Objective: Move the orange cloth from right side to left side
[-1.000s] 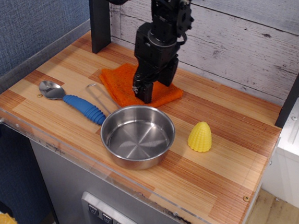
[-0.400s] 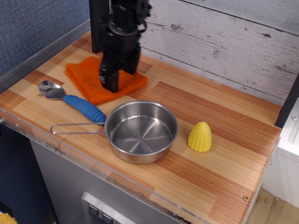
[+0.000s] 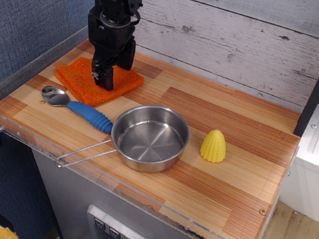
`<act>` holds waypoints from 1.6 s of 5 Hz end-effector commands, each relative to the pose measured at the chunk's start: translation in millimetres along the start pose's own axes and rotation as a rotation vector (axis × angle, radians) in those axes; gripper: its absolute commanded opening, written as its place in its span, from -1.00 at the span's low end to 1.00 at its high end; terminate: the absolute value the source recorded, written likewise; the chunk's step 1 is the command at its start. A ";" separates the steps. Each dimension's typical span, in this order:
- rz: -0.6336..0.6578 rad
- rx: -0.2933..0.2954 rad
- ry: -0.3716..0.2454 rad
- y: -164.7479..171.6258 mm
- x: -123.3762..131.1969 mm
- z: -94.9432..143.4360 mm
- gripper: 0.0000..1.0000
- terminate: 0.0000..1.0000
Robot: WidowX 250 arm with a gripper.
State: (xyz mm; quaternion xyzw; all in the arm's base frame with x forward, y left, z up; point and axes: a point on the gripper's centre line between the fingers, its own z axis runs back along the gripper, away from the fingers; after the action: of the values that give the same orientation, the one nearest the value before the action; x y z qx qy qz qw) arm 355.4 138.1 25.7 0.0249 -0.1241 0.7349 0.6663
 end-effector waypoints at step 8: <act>-0.051 -0.266 0.079 -7.0 -22.0 182.6 1.00 -1.00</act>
State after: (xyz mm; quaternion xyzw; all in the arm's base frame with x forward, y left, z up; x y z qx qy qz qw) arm 349.3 77.7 185.4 -0.0809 -0.1768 0.6964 0.6909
